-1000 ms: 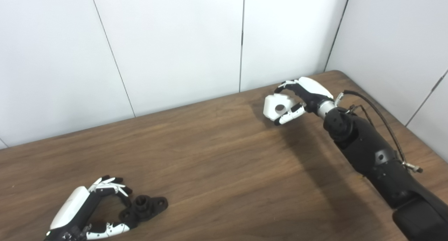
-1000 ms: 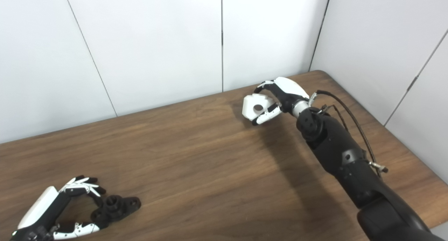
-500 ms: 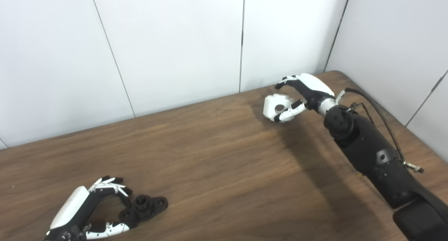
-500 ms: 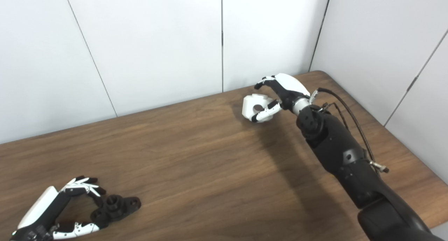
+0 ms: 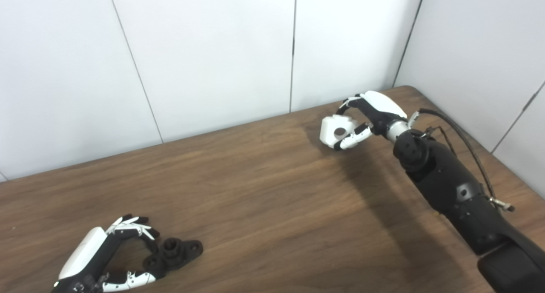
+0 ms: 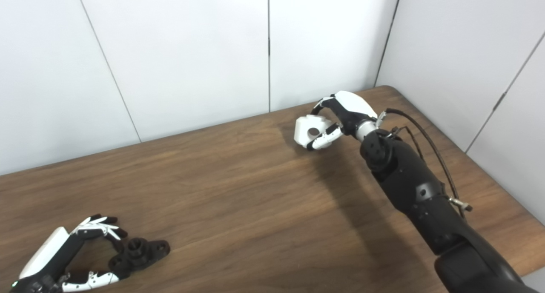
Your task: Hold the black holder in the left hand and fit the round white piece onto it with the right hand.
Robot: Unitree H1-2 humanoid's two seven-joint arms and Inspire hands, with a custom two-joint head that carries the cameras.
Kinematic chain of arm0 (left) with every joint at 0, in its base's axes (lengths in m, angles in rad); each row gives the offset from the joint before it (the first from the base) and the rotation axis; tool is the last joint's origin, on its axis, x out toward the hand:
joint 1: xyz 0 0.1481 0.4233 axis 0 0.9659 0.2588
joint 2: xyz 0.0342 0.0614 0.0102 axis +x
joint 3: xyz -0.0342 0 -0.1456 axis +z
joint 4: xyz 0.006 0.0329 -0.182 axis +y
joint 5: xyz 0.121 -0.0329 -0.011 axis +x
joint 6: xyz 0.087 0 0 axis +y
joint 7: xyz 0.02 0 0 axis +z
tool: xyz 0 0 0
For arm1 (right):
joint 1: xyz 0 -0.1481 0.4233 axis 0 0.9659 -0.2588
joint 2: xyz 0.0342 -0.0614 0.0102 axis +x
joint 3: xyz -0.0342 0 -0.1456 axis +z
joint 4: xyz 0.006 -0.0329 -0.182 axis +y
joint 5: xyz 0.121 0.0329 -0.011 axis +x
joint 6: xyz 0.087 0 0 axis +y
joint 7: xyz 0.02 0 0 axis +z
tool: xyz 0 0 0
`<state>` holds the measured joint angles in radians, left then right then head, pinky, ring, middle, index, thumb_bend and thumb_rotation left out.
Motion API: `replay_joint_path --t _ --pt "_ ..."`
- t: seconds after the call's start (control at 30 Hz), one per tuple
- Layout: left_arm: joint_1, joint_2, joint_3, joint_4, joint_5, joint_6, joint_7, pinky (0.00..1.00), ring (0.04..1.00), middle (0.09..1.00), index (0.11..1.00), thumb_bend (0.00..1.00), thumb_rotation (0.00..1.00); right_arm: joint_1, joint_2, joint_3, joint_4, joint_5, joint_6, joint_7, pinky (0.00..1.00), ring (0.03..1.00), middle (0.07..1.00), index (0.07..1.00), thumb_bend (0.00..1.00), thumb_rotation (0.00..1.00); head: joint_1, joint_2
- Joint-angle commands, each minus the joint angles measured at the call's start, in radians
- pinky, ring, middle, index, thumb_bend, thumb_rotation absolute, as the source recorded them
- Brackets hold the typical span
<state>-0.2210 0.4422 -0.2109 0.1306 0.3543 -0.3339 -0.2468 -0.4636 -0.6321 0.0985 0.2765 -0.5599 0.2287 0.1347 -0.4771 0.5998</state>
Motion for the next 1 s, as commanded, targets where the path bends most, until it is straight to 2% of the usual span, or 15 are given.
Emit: replay_joint_path --t 0.0,0.2,0.3,0.43,0.6,0.7,0.73,0.83,0.97 --pt "-0.015 0.025 0.004 -0.012 0.001 -0.019 -0.011 0.98 0.874 0.686 0.483 0.52 0.04 -0.033 -0.033 -0.016 -0.027 -0.013 -0.008 -0.028 0.87 0.979 0.89 0.689 0.82 0.3 -0.003 0.001" --pt "-0.016 0.027 0.007 -0.007 -0.006 -0.037 -0.007 0.98 0.871 0.682 0.483 0.52 0.04 -0.033 -0.04 -0.015 -0.039 -0.022 0.021 -0.011 0.84 0.997 0.914 0.718 0.83 0.34 -0.011 -0.001" --pt "-0.014 0.026 0.01 -0.003 -0.006 -0.042 -0.005 0.97 0.867 0.68 0.483 0.52 0.04 -0.029 -0.04 -0.014 -0.037 -0.027 0.025 -0.015 0.84 0.994 0.907 0.715 0.84 0.32 -0.011 0.0" --pt "-0.009 0.028 0.015 -0.015 -0.008 -0.03 -0.011 0.97 0.866 0.679 0.483 0.52 0.04 -0.025 -0.036 -0.016 -0.022 -0.024 0.02 -0.027 0.88 0.991 0.899 0.71 0.84 0.34 -0.016 0.0" --pt "-0.008 0.027 0.023 -0.024 -0.015 -0.02 -0.018 0.97 0.872 0.681 0.483 0.52 0.04 -0.025 -0.033 -0.015 -0.009 -0.025 0.017 -0.035 0.88 0.986 0.889 0.695 0.84 0.33 -0.019 0.001" --pt "-0.009 0.023 0.024 -0.025 -0.017 -0.019 -0.02 0.98 0.872 0.681 0.483 0.52 0.04 -0.025 -0.03 -0.011 0.024 -0.022 -0.015 -0.056 0.87 0.976 0.864 0.63 0.8 0.28 -0.017 0.002" --pt "-0.009 0.023 0.025 -0.025 -0.018 -0.02 -0.02 0.98 0.872 0.681 0.483 0.52 0.04 -0.025 -0.032 -0.004 0.037 -0.028 -0.033 -0.068 0.86 0.963 0.845 0.581 0.76 0.24 -0.017 0.002" --pt "-0.007 0.024 0.028 -0.034 -0.015 -0.014 -0.023 0.98 0.872 0.681 0.483 0.52 0.04 -0.026 -0.039 0.018 0.078 -0.045 -0.096 -0.104 0.83 0.93 0.806 0.518 0.71 0.18 -0.017 0.006" --pt "-0.009 0.024 0.036 -0.023 -0.018 -0.028 -0.022 0.96 0.869 0.679 0.483 0.52 0.04 -0.026 -0.039 0.026 0.085 -0.049 -0.116 -0.119 0.79 0.908 0.793 0.501 0.69 0.16 -0.021 0.008"
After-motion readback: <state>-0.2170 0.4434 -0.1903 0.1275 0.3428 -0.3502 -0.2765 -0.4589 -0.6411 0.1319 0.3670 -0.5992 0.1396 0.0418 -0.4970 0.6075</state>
